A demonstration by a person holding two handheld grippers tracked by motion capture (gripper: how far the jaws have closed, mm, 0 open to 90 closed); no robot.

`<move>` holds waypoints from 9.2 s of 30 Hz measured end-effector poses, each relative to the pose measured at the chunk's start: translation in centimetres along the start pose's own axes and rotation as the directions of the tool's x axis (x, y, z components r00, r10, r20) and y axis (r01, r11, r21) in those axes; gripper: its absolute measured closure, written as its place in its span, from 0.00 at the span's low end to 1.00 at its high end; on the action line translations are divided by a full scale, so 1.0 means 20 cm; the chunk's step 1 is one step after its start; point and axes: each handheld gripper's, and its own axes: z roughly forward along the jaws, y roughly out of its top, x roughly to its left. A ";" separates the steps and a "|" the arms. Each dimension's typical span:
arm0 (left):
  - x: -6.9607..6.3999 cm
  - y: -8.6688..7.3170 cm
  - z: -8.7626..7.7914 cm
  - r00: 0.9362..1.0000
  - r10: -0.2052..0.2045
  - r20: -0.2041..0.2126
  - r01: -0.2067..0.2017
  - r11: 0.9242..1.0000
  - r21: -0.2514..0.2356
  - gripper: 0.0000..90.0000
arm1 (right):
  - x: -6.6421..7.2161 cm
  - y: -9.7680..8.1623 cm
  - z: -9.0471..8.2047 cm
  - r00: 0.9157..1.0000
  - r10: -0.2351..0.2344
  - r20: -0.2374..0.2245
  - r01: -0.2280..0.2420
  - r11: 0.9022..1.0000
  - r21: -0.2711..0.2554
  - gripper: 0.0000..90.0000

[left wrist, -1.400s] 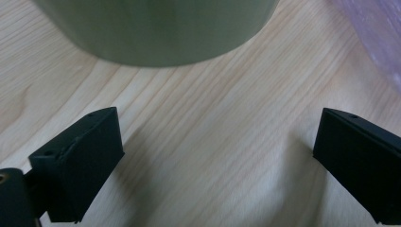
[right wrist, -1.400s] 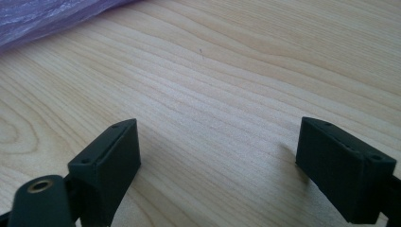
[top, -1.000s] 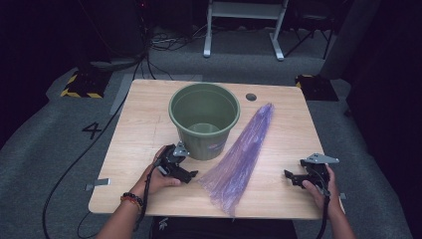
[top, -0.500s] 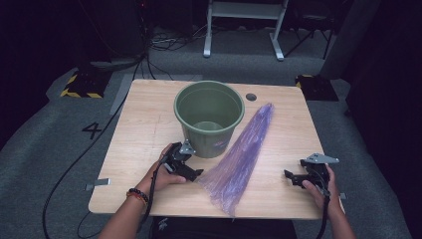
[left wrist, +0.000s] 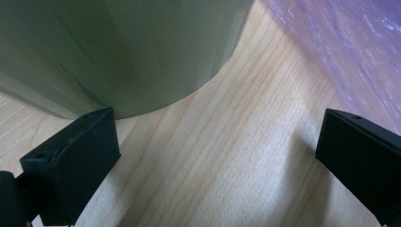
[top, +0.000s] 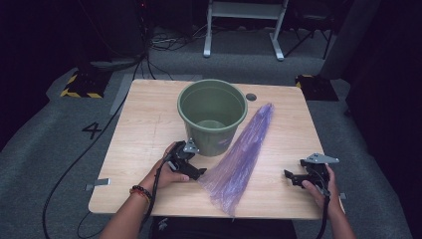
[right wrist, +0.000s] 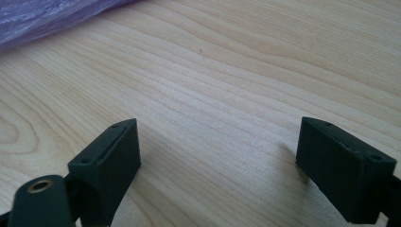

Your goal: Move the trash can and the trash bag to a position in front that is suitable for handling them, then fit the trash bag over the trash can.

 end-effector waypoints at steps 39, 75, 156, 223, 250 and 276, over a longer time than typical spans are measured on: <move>-0.06 0.12 0.11 0.999 0.022 0.025 -0.022 1.000 -0.002 0.01 | 0.00 0.00 0.00 1.000 -0.001 0.000 0.001 1.000 0.000 0.16; -0.06 -0.24 -0.22 0.994 -0.077 -0.076 0.073 0.996 -0.045 0.17 | 0.14 0.51 0.18 0.994 -0.081 -0.075 0.071 0.988 -0.135 0.34; -0.05 -0.19 -0.20 0.994 -0.078 -0.078 0.076 0.997 -0.031 0.19 | 0.49 0.49 0.36 0.952 -0.253 -0.171 0.234 0.964 -0.125 0.38; -0.06 -0.20 -0.19 0.993 -0.083 -0.086 0.080 0.996 -0.046 0.18 | 0.33 0.53 0.41 0.986 -0.132 -0.100 0.119 0.985 -0.127 0.99; -0.06 -0.21 -0.20 0.993 -0.085 -0.088 0.081 0.996 -0.048 0.18 | 0.05 0.64 0.29 0.998 0.011 0.054 0.000 0.980 -0.199 1.00; -0.06 -0.20 -0.20 0.994 -0.077 -0.079 0.074 0.996 -0.045 0.17 | 0.13 0.74 0.14 0.997 -0.070 0.026 0.074 0.945 -0.320 1.00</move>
